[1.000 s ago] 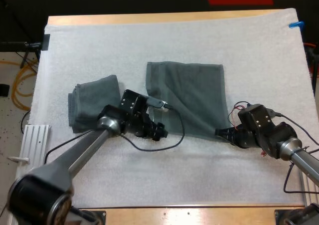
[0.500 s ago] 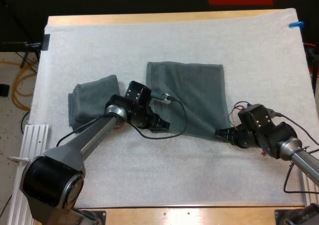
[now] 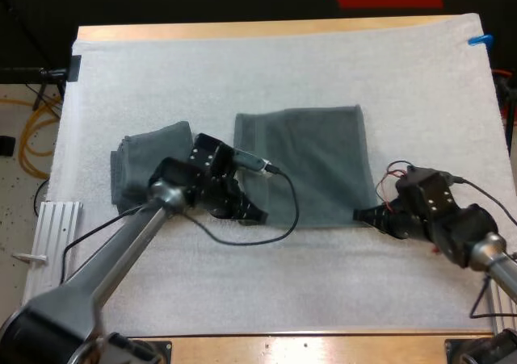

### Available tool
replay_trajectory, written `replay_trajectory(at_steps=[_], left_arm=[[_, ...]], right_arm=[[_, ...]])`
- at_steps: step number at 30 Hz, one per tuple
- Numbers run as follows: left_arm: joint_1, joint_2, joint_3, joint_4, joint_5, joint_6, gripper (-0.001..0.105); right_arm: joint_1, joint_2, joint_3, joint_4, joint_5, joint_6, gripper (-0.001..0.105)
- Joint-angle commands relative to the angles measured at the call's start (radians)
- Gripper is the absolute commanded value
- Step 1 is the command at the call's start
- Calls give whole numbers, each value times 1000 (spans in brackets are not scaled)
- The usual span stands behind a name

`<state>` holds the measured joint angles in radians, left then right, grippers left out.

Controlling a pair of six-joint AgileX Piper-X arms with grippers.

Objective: Pick towel from pile fold and stack

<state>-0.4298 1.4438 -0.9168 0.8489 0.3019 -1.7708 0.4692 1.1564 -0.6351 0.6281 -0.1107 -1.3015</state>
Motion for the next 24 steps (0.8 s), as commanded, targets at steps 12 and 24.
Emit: replay_trajectory(at_steps=[12, 24], left_arm=[[-4, -196, 197, 109, 190, -29, 0], [41, -181, 249, -195, 240, -209, 0]], right_arm=[[1, -166, 1, 179, -81, -11, 0], [-1, -1, 1, -41, -92, 67, 0]])
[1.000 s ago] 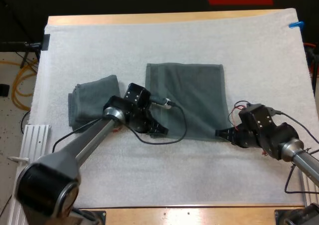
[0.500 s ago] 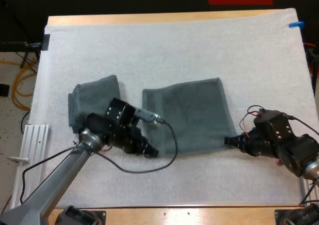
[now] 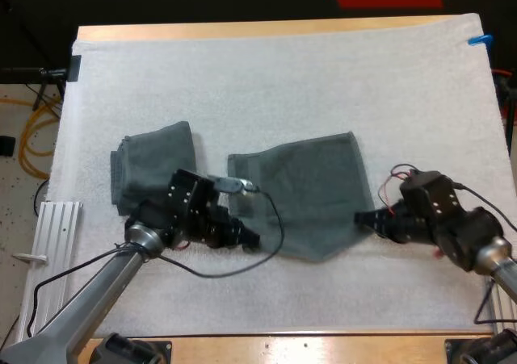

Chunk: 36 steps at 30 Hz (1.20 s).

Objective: Pick towel from pile fold and stack

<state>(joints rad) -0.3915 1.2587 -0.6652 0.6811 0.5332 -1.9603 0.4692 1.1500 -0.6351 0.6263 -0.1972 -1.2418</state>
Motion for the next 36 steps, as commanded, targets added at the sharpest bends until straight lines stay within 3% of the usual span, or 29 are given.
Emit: replay_trajectory(at_steps=[1, 6, 10, 14, 22, 26, 36], left_arm=[[24, 14, -3, -50, 24, -39, 0], [132, 81, -3, -136, 99, -88, 0], [212, 174, -4, -272, 211, -161, 0], [251, 252, -4, -398, 256, -229, 0], [293, 334, -4, -589, 241, -295, 0], [296, 334, -4, -597, 174, -287, 0], [296, 372, -4, -606, 175, -207, 1]], right_arm=[[-1, 34, 1, -102, -6, 30, 0], [-1, 146, -31, -235, 8, 53, 0], [-1, 236, -81, -286, 91, 53, 0], [-1, 301, -117, -339, 144, 53, 0], [-1, 401, -156, -457, 253, 50, 0], [-1, 422, -156, -473, 315, 50, 0], [-1, 422, -156, -471, 352, 50, 0]])
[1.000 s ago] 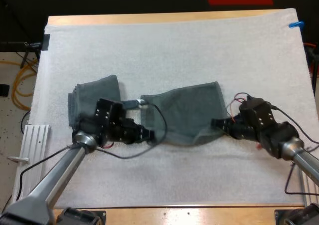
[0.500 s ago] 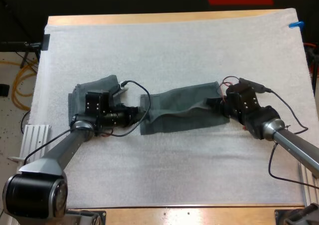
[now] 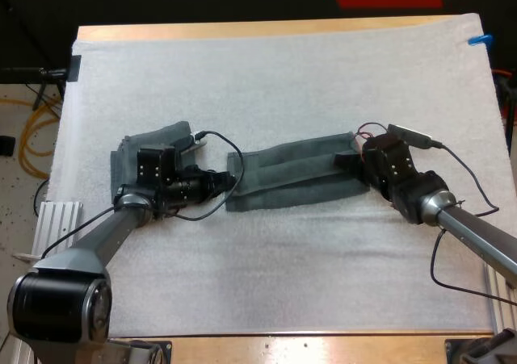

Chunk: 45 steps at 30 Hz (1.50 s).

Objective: Pick towel from pile fold and stack

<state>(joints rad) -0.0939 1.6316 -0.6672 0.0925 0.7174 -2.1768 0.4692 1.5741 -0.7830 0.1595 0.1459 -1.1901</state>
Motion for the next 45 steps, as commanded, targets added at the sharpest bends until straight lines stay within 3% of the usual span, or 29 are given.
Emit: replay_trajectory(at_steps=[1, 3, 5, 9, 10, 12, 18, 21, 24, 28, 33, 40, 45], left_arm=[[-1, -1, -2, -26, -10, 11, 3], [-1, -1, -2, -44, -10, 11, 9], [-1, -1, -4, -55, -10, 11, 21], [-1, -1, -32, -54, -10, 11, 49], [-1, -1, -45, -54, -10, 9, 52], [-1, -1, -71, -53, -10, 4, 52], [1, -3, -180, -42, 42, 4, 52], [1, -26, -217, -42, 63, 8, 52], [1, -87, -220, -20, 19, 60, 52], [1, -218, -220, 154, -87, 227, 55], [1, -365, -220, 355, -168, 347, 71], [1, -546, -220, 543, -168, 350, 71], [1, -618, -220, 649, -170, 354, 71]], right_arm=[[-1, -3, -8, -4, 4, -2, 0], [-1, -3, -8, -4, -17, -2, 1], [-1, -3, -8, -6, -50, -2, 9], [-5, -3, -8, -57, -134, -2, 52], [-13, -3, -10, -89, -176, 3, 63], [-32, -3, -15, -154, -237, 27, 70], [-110, -5, -87, -206, -266, 46, 63], [-138, -15, -133, -178, -300, -21, 63], [-140, -42, -174, -87, -285, -147, 63], [-140, -91, -218, 71, -252, -316, 63], [-140, -155, -253, 245, -239, -389, 63], [-140, -211, -279, 491, -233, -423, 63], [-152, -176, -275, 509, -240, -438, 63]])
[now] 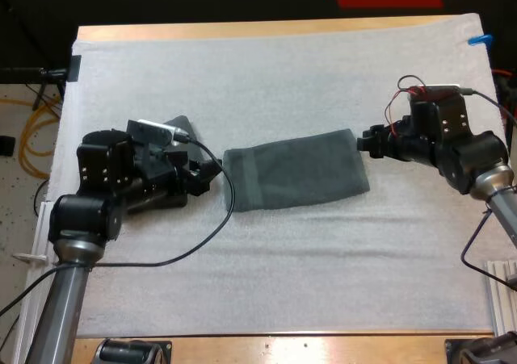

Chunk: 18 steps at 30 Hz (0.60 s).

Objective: Pick towel from pile fold and stack

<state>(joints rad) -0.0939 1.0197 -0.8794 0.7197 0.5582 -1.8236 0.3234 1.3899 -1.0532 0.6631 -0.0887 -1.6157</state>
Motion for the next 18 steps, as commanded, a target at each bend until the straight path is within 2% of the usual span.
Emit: replay_trajectory(at_steps=[1, 5, 10, 16, 18], left_arm=[[1, -17, -8, 41, -16, 1, 71], [1, -30, -8, 84, -26, 9, 71], [1, -30, -8, 114, -26, 10, 71], [1, -30, -8, 137, -26, 10, 71], [1, -30, -8, 140, -26, 10, 71]], right_arm=[[-19, 30, -5, -4, -14, -12, 63], [-85, 122, -7, -24, -102, -6, 63], [-151, 274, -9, -66, -269, -3, 63], [-155, 395, -9, -151, -431, 32, 63], [-155, 421, -10, -170, -453, 57, 63]])
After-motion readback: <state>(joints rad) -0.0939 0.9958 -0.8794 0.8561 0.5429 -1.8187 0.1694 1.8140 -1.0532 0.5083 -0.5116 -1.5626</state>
